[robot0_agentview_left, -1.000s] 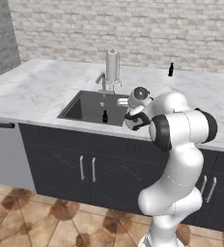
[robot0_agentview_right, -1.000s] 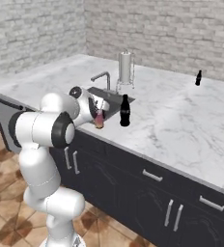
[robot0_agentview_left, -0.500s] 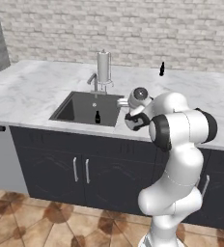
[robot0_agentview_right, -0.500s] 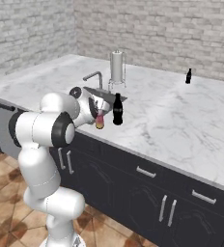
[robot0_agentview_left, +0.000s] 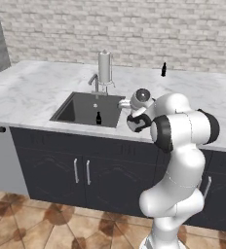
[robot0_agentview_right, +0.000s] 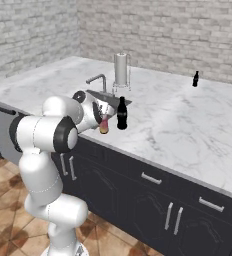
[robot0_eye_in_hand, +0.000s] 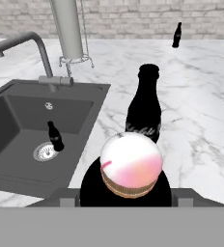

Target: Place the large bottle from the dining counter next to the other large bottle outside the sink, and place the small bottle from the dining counter next to the other small bottle inside the sink.

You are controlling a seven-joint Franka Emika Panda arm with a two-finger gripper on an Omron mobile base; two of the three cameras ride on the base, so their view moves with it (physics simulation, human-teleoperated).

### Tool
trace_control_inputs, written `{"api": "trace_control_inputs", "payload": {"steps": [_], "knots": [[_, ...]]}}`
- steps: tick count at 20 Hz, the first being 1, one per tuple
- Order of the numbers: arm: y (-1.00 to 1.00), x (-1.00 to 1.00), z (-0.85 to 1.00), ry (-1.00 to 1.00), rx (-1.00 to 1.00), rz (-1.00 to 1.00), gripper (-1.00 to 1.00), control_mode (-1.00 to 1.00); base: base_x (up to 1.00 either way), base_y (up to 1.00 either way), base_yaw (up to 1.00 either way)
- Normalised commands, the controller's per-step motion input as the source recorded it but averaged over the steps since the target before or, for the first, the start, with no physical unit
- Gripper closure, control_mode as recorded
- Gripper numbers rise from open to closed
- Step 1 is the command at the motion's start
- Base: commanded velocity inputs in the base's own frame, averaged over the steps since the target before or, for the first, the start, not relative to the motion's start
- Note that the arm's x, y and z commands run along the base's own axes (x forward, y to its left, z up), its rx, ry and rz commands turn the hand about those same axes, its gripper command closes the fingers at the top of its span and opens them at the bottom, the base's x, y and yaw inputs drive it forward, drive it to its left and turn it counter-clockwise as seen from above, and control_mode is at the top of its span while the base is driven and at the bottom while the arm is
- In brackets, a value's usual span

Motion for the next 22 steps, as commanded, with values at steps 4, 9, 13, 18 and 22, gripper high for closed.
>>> {"api": "trace_control_inputs", "payload": {"steps": [4,9,13,18,22], "knots": [[0.0,0.0,-0.01,0.0,0.0,0.0,1.0,-1.0,0.0,0.0,0.0],[0.0,0.03,-0.04,0.0,0.0,0.0,1.0,-1.0,0.0,0.0,0.0],[0.0,0.14,-0.04,0.0,0.0,-0.01,1.0,-1.0,0.0,0.0,0.0],[0.0,0.18,-0.04,0.0,0.0,-0.02,1.0,-1.0,0.0,0.0,0.0],[0.07,0.01,-0.21,0.0,0.0,-0.02,1.0,-1.0,0.0,0.0,0.0]]}}
